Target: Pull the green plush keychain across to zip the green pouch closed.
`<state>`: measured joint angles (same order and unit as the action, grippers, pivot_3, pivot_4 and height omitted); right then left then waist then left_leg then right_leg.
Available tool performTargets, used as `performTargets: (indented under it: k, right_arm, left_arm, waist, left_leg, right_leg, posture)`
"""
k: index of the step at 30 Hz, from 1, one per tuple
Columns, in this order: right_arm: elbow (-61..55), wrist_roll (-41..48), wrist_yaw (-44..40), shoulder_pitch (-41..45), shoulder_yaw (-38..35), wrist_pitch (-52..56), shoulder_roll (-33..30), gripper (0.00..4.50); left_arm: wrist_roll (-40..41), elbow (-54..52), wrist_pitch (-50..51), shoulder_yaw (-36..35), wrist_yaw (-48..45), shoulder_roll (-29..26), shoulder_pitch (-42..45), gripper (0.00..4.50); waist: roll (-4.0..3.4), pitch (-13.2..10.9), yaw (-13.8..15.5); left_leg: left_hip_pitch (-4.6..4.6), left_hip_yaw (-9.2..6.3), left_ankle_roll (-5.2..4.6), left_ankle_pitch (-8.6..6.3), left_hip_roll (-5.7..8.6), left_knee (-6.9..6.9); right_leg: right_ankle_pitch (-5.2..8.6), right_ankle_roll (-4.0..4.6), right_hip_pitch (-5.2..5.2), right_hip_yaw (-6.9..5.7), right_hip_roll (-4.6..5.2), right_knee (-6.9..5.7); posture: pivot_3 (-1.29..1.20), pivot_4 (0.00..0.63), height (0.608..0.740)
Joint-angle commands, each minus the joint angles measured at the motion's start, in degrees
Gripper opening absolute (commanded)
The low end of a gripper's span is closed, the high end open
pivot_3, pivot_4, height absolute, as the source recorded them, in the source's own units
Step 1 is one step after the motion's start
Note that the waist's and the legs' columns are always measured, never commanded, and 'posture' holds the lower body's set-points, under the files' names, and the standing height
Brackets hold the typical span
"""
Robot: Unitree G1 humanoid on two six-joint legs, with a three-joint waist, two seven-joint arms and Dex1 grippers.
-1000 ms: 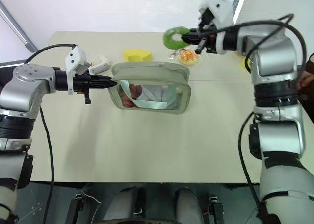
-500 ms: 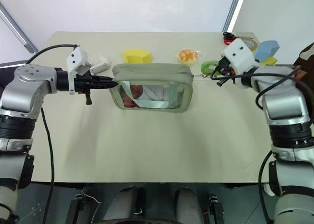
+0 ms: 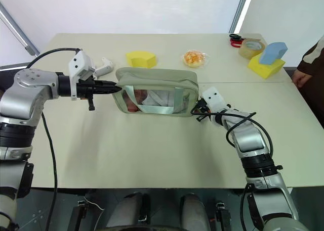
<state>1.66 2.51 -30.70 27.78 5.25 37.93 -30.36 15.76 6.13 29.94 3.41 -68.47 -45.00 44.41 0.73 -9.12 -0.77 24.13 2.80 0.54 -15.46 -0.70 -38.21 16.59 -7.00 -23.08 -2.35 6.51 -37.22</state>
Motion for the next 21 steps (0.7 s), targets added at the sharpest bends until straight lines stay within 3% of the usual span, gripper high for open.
performTargets:
  k: [1, 3, 4, 6, 9, 12, 13, 17, 21]
  right_arm:
    - [2.4, -2.1, -1.4, -0.1, 1.2, -2.9, -2.7, 0.05]
    - [2.9, -1.9, -2.4, 0.9, -0.4, -3.7, -4.7, 0.05]
    - [1.6, 0.3, -4.6, 1.7, -2.3, -2.4, -6.1, 0.36]
    - [-1.6, 5.7, -8.8, 4.0, -6.9, 2.5, -8.8, 1.13]
    - [-7.0, 15.6, -13.9, 7.4, -13.4, 13.0, -11.6, 2.68]
    - [-13.8, 22.6, -19.0, 8.2, -15.8, 20.5, -16.7, 4.21]
    - [-16.1, 25.1, -20.1, 8.5, -16.6, 23.0, -18.2, 4.50]
    - [-24.2, 33.9, -21.3, 10.3, -19.0, 30.6, -20.7, 4.50]
    - [-28.1, 35.0, -16.3, 12.4, -17.9, 32.4, -19.1, 4.50]
  left_arm:
    - [-0.3, -0.3, 0.3, 0.5, 0.3, -0.2, -1.0, 0.00]
    - [-0.3, -0.1, 0.0, 0.4, 0.4, -0.3, -1.0, 0.00]
    - [-0.3, 0.3, -0.3, 0.0, 0.5, -0.3, -0.7, 0.36]
    - [0.5, 1.3, 0.1, -0.7, -0.4, -0.8, -0.2, 1.12]
    - [1.2, 2.6, 0.5, -1.8, -1.4, -1.9, -0.1, 2.68]
    - [3.0, 4.2, 2.5, -4.2, -1.9, -3.1, 0.9, 4.13]
    - [4.0, 4.6, 3.5, -5.3, -2.1, -3.6, 1.4, 4.47]
    - [6.4, 5.2, 6.1, -8.3, -2.2, -5.8, 2.1, 4.47]
    - [8.2, 4.9, 9.3, -11.2, 1.6, -5.9, 2.6, 4.47]
  waist:
    - [0.00, 0.0, 0.0]
    - [0.00, 0.0, 0.1]
    - [0.00, 0.0, 0.1]
    - [-0.01, 0.0, 0.1]
    - [-0.01, 0.0, 0.0]
    - [-0.01, 0.0, 0.0]
    - [0.00, 0.0, 0.0]
    - [0.02, 0.0, 0.0]
    - [0.03, 0.0, 0.1]
  left_leg:
    - [0.00, 0.00, 0.00, 0.00, 0.00, 0.00]
    - [-0.01, 0.00, 0.00, 0.00, 0.01, -0.02]
    - [-0.02, -0.01, -0.01, -0.01, 0.01, -0.02]
    - [-0.04, -0.02, -0.02, -0.01, 0.01, -0.02]
    - [0.02, -0.01, -0.01, -0.01, -0.02, 0.00]
    - [0.05, -0.01, -0.02, -0.01, -0.07, 0.01]
    - [0.05, -0.02, -0.03, -0.02, -0.08, 0.03]
    - [0.07, -0.02, -0.27, -0.16, -0.09, -0.01]
    - [0.06, -0.04, -0.28, -0.16, -0.09, -0.01]
  right_leg:
    - [0.00, 0.00, 0.01, 0.00, 0.00, 0.00]
    - [0.00, 0.00, 0.07, 0.00, 0.01, 0.03]
    - [0.00, 0.00, 0.10, 0.00, 0.01, 0.05]
    - [0.00, 0.00, 0.11, 0.00, 0.01, 0.06]
    - [0.00, 0.00, 0.02, 0.00, 0.00, 0.05]
    - [0.00, 0.00, -0.03, 0.00, -0.04, 0.05]
    - [0.00, 0.00, -0.03, 0.00, -0.04, 0.05]
    - [0.00, 0.00, -0.02, 0.00, -0.03, 0.05]
    - [0.00, 0.00, -0.03, 0.01, -0.02, 0.04]
  posture:
    - [0.00, 0.150, 0.740]
    - [0.00, 0.150, 0.740]
    - [0.00, 0.150, 0.740]
    - [0.00, 0.150, 0.740]
    - [0.00, 0.150, 0.740]
    - [0.00, 0.150, 0.740]
    - [0.00, 0.150, 0.740]
    - [0.00, 0.150, 0.740]
    - [0.00, 0.150, 0.740]
